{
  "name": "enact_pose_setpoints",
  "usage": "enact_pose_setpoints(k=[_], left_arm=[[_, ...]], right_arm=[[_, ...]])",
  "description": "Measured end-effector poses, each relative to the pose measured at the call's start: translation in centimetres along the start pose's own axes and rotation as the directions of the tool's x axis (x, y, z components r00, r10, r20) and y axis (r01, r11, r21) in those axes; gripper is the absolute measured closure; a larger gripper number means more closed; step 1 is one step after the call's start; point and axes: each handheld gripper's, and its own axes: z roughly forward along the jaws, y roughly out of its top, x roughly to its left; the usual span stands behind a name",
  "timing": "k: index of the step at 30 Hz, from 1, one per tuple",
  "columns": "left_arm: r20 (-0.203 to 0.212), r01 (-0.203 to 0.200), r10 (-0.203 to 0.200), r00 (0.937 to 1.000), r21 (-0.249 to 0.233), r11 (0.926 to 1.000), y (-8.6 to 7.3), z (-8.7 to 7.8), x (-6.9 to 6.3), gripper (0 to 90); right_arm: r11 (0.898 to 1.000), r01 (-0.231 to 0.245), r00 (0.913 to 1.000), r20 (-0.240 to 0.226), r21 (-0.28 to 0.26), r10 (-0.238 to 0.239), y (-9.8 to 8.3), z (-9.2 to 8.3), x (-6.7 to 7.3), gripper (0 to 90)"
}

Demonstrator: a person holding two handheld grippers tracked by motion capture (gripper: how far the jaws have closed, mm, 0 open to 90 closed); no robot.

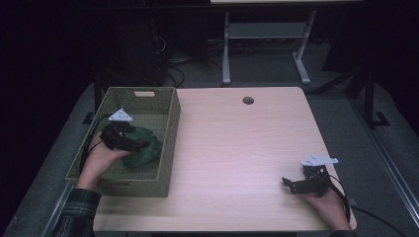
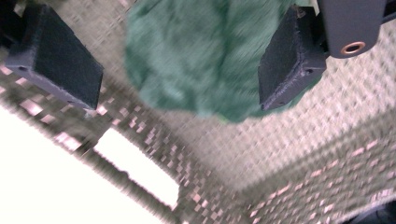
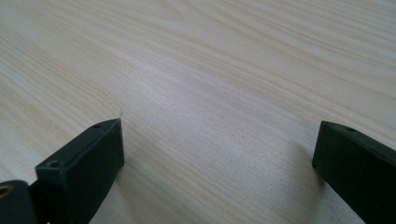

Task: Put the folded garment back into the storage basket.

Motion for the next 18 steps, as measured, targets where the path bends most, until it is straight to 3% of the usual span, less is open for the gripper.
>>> enact_pose_setpoints(k=[7,18], left_arm=[[0.027,-0.037,0.039,0.9989,-0.07,0.9968,2.2,-0.3,-2.7,13.7],[0.089,-0.069,0.081,0.9928,-0.125,0.9897,5.2,0.7,-7.9,13.7]], right_arm=[[1.0,-0.001,1.0,0.0,0.0,0.001,0.0,0.0,0.0,1.9],[1.0,0.0,1.0,0.0,0.0,0.0,0.0,0.0,0.0,1.9]])
